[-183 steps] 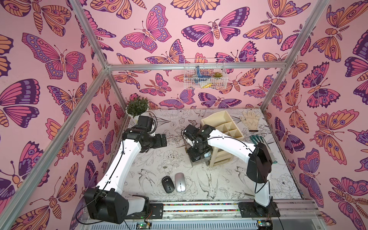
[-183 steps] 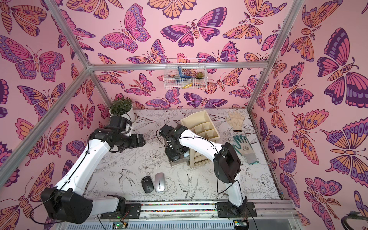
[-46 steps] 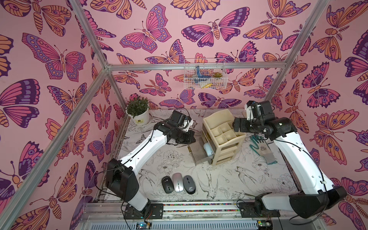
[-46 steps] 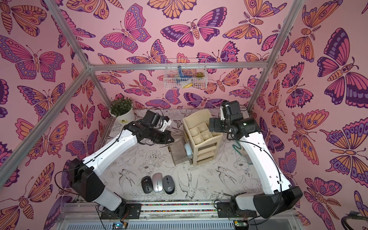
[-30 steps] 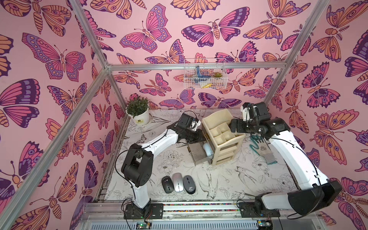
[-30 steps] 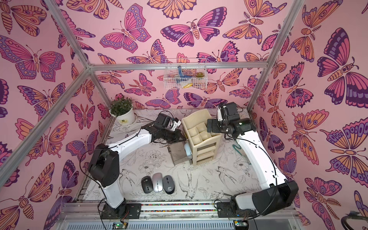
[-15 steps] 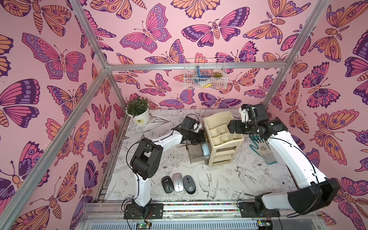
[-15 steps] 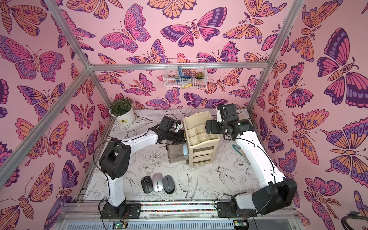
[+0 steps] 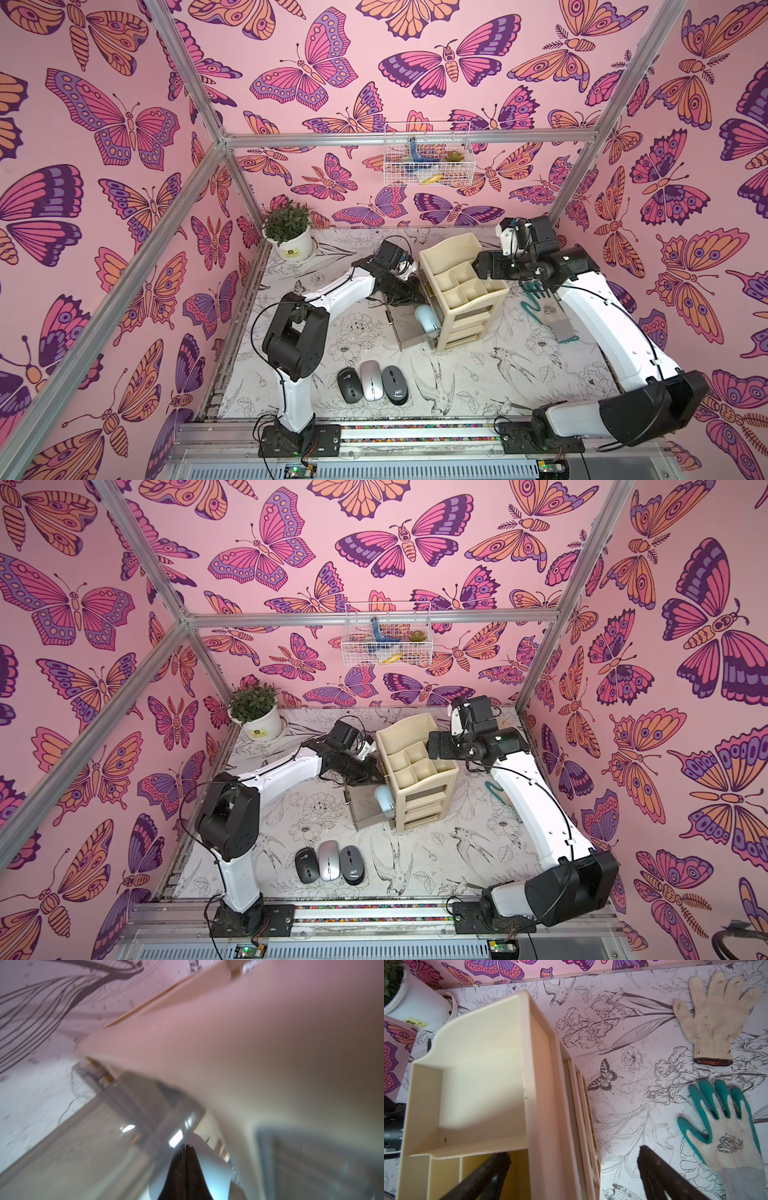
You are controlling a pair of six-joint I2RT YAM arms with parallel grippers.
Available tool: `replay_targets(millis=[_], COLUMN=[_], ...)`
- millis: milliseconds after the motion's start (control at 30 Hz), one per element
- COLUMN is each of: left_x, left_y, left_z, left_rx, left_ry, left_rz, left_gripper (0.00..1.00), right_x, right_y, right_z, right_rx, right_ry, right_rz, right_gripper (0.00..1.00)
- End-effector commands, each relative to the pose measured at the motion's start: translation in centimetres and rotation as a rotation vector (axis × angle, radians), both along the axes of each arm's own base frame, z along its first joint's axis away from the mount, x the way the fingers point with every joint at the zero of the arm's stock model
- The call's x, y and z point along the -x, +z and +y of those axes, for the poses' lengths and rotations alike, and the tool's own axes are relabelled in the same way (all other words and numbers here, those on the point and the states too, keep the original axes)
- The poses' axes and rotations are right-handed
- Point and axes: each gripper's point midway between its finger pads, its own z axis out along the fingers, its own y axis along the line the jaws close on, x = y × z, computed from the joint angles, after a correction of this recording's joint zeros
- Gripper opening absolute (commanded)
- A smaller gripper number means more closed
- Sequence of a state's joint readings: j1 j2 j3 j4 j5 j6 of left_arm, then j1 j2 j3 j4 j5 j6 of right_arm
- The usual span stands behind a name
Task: Take the mice out of the drawer
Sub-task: Adjust the mouse in the drawer.
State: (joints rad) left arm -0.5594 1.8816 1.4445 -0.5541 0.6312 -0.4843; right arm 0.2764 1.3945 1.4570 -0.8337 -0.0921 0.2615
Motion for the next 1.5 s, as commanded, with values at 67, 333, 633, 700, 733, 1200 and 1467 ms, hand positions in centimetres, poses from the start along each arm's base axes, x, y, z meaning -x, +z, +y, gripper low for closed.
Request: replay_targets(millis=[67, 333, 633, 700, 733, 1200, 1467], left_x=[6.4, 4.2, 5.1, 5.3, 5.3, 8.3, 7.4], left_y=[-1.3, 4.3, 5.7, 4.9, 4.5, 4.8, 4.3], left_z=[4.1, 4.5, 3.6, 2.9, 2.6, -2.4, -3.7], left_rx=[-0.22, -0.186, -0.133, -0.128, -0.134, -0.117, -0.055], left_ry=[-0.119, -0.067, -0.172, -0.19, -0.197, -0.316, -0.224], left_rz=[0.116, -0.11, -0.188, -0.158, -0.149, -0.191, -0.208], left_gripper=[0.0, 0.0, 0.63, 0.62, 0.62, 0.0, 0.0], right_x=[-0.1, -0.2, -0.3, -0.2, -0.2, -0.3, -0.2], right_y=[-3.1, -3.1, -2.9, -2.8, -2.9, -3.6, -4.1], right_z=[-0.7, -0.6, -0.3, -0.3, -0.3, -0.2, 0.2], right_rx=[0.059, 0.054, 0.046, 0.047, 0.047, 0.052, 0.037], right_ry=[-0.009, -0.006, 0.006, 0.008, 0.008, 0.016, 0.029], right_rz=[0.088, 0.087, 0.085, 0.085, 0.087, 0.105, 0.127], right_gripper=[0.99, 0.99, 0.99, 0.99, 0.99, 0.99, 0.99])
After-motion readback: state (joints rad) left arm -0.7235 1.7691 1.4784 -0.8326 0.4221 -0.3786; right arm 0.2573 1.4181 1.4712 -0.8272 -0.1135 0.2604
